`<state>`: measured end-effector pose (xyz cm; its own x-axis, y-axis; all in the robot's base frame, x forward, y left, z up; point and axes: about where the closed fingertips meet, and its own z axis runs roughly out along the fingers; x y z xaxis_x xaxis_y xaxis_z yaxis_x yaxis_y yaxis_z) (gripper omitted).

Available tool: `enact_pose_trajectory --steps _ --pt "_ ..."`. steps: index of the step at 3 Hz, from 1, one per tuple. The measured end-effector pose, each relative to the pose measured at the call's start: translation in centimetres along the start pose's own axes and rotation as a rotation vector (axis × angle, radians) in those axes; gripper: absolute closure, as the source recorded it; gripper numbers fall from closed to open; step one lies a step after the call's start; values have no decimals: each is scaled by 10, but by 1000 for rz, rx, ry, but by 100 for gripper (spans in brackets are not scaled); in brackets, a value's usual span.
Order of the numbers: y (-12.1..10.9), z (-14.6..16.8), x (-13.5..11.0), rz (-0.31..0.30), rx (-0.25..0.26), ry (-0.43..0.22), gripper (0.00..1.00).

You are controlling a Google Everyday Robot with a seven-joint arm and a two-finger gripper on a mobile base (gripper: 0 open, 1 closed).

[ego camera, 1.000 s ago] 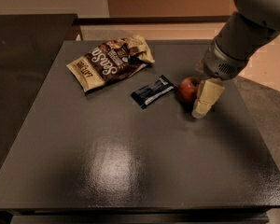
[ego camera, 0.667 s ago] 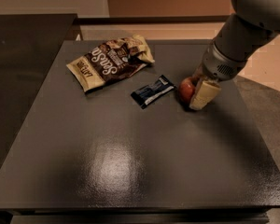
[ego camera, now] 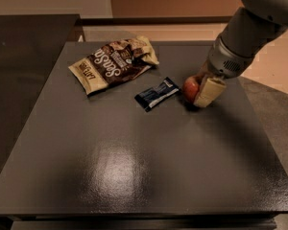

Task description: Pick apple

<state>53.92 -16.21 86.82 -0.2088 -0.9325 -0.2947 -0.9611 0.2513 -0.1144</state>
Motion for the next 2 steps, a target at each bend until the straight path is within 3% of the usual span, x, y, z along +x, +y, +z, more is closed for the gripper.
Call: enact_pose_trajectory --steps 1,2 --pt "-6 -24 -11 -7 3 -27 100" --pt "-20 -79 -38 -43 30 -89 100"
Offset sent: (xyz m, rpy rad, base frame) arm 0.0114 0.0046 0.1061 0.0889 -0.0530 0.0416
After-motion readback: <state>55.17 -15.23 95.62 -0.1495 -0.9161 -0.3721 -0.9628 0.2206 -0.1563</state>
